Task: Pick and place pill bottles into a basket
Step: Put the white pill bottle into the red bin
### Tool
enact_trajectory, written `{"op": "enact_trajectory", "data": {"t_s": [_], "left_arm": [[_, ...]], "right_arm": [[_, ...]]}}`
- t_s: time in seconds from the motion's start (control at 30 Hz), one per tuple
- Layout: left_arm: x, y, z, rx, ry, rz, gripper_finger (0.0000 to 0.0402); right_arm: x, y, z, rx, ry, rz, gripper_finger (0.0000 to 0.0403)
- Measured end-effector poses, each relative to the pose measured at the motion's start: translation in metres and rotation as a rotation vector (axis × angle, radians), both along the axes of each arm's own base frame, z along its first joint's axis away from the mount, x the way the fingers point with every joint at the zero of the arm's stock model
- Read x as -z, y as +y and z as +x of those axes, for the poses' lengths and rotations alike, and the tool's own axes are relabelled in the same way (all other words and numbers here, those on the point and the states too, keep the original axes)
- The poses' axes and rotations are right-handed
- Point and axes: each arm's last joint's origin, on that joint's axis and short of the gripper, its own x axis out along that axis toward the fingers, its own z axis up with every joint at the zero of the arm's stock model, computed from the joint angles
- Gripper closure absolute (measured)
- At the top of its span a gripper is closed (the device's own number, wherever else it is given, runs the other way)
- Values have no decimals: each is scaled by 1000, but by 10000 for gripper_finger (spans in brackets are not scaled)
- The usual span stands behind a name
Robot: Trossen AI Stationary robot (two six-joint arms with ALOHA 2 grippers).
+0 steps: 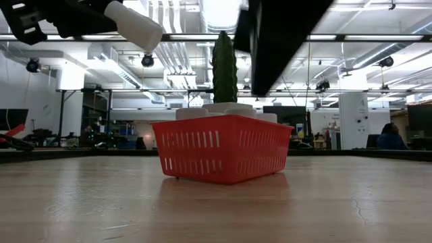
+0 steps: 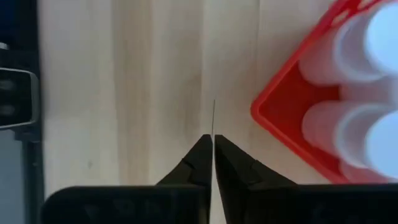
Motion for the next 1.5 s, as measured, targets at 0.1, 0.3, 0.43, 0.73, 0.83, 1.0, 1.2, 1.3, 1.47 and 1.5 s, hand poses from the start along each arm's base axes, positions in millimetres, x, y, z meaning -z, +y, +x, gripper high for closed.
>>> {"op": "enact_trajectory", "data": {"t_s": [0.1, 0.3, 0.43, 0.73, 0.83, 1.0, 1.2, 1.3, 1.47, 1.5], "left_arm": [[0, 0, 0, 2, 1, 0, 260], [-1, 0, 0, 3, -2, 1, 260], [-1, 0, 0, 3, -3, 2, 260], [-1, 0, 0, 2, -3, 2, 260], [-1, 0, 0, 2, -3, 2, 260], [-1, 0, 0, 3, -3, 2, 260], [-1, 0, 0, 2, -4, 2, 260], [-2, 0, 0, 2, -5, 2, 260], [-2, 0, -1, 1, -7, 1, 260], [-2, 0, -1, 2, -7, 1, 260]], "right_arm": [[16, -5, -2, 33, 22, 8, 395], [34, -8, -2, 45, 10, 17, 395], [43, -9, -1, 33, -19, 27, 395], [56, -24, 0, 70, -15, -9, 395], [56, -27, 2, 71, -27, -26, 395], [55, -30, 5, 68, -53, -41, 395], [54, -35, 10, 72, -93, -67, 395], [54, -38, 11, 81, -95, -71, 395], [54, -43, 14, 82, -112, -99, 395], [53, -44, 15, 78, -121, -100, 395]]}}
